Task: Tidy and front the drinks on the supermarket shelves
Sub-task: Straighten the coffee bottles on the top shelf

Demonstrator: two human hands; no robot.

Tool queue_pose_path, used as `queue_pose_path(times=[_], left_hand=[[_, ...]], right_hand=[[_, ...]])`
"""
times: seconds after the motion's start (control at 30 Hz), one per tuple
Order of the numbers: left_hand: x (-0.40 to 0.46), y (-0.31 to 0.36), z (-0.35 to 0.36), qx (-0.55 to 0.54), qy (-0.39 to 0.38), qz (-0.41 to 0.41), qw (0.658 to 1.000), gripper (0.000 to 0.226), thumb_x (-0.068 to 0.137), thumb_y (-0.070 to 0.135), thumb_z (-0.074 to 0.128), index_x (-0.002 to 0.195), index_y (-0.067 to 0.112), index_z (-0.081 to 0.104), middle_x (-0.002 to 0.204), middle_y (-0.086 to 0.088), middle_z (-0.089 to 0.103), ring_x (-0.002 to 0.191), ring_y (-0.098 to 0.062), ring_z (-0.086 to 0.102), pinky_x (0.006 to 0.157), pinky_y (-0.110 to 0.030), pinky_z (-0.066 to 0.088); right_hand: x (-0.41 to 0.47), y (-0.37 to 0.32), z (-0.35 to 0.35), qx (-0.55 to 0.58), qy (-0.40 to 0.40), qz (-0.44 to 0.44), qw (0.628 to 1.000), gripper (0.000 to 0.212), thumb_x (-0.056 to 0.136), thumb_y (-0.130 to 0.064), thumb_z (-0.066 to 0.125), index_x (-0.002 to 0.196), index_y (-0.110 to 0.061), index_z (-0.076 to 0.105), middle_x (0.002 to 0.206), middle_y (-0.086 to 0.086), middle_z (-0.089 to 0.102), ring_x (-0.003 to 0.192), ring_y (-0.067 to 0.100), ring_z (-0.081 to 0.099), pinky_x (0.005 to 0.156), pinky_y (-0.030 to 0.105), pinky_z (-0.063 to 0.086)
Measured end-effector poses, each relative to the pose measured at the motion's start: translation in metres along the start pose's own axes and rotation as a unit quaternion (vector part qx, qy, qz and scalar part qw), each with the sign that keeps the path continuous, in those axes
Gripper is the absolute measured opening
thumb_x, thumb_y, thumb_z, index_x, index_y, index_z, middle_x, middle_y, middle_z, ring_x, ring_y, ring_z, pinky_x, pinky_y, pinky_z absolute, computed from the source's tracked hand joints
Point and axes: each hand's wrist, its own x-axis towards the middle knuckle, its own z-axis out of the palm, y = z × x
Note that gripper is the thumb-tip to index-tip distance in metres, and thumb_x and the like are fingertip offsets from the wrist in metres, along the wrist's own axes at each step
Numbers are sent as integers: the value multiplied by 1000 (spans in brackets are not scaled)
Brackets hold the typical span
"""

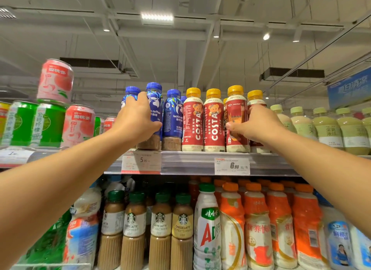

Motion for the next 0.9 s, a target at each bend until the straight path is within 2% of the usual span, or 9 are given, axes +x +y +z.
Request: queue_pose_path(times=[0.1, 0.2, 0.3, 0.43, 0.5, 0.6, 0.77, 0.83, 0.9], left_hand=[[0, 0, 7, 12, 10, 2, 1000, 60, 79, 32, 74, 125, 11, 41, 121, -18, 45, 109, -39, 50, 83, -43, 41], [-1, 0, 14, 32, 24, 4, 999, 58, 80, 32, 74, 123, 11, 42, 120, -19, 43, 110, -40, 48, 85, -45, 42], [-4, -1, 19, 41, 36, 9, 998, 55, 82, 32, 73, 121, 10, 41, 117, -19, 43, 107, -41, 48, 83, -47, 42], [-12, -4, 25, 59, 59, 50, 995, 68, 83, 31, 73, 134, 12, 33, 119, -17, 37, 107, -37, 43, 84, -48, 44], [-19, -6, 29, 60, 61, 65, 994, 70, 82, 29, 74, 135, 13, 31, 117, -15, 34, 102, -35, 42, 82, -48, 46], [-28, -9, 36, 35, 69, 57, 995, 63, 83, 23, 73, 132, 10, 36, 117, -15, 34, 102, -36, 43, 84, -48, 45], [-35, -12, 43, -7, 92, 37, 995, 66, 84, 18, 71, 140, 6, 38, 121, -18, 38, 108, -38, 41, 89, -47, 40], [-36, -12, 45, -19, 102, 36, 994, 64, 84, 17, 71, 139, 6, 41, 122, -19, 40, 108, -39, 41, 90, -48, 40], [-36, -13, 46, -23, 104, 35, 994, 62, 84, 16, 71, 139, 7, 42, 123, -20, 40, 109, -39, 41, 91, -48, 39]], right_hand=[[-9, 2, 7, -30, 4, -17, 999, 87, 66, -51, 85, 129, -12, 40, 113, 6, 57, 102, 24, 59, 77, 37, 51], [-11, 4, 10, -32, 20, -23, 999, 91, 67, -47, 86, 134, -11, 35, 124, 10, 57, 112, 30, 59, 88, 44, 52], [-9, 7, 9, -30, 11, -16, 999, 77, 71, -46, 84, 127, -10, 44, 117, 10, 62, 105, 29, 61, 82, 41, 53], [-8, 6, 11, -78, 7, -18, 997, 61, 75, -49, 78, 116, -12, 52, 105, 8, 63, 89, 26, 60, 69, 34, 47], [-8, 5, 12, -90, 13, -19, 996, 65, 71, -53, 79, 114, -12, 51, 102, 7, 61, 86, 26, 58, 68, 34, 46], [-11, 7, 15, -90, 18, -9, 996, 79, 66, -53, 84, 120, -10, 46, 106, 6, 58, 96, 27, 61, 72, 36, 49], [-12, 9, 17, -73, 26, -7, 997, 41, 72, -38, 80, 93, -16, 52, 77, -3, 51, 65, 14, 49, 50, 24, 34], [-12, 8, 19, -71, 13, 0, 997, 36, 74, -38, 77, 92, -15, 55, 81, 1, 57, 67, 16, 53, 53, 25, 39], [-14, 5, 20, -81, 9, 8, 997, 48, 74, -45, 76, 105, -15, 56, 93, 3, 61, 80, 23, 61, 64, 31, 49]])
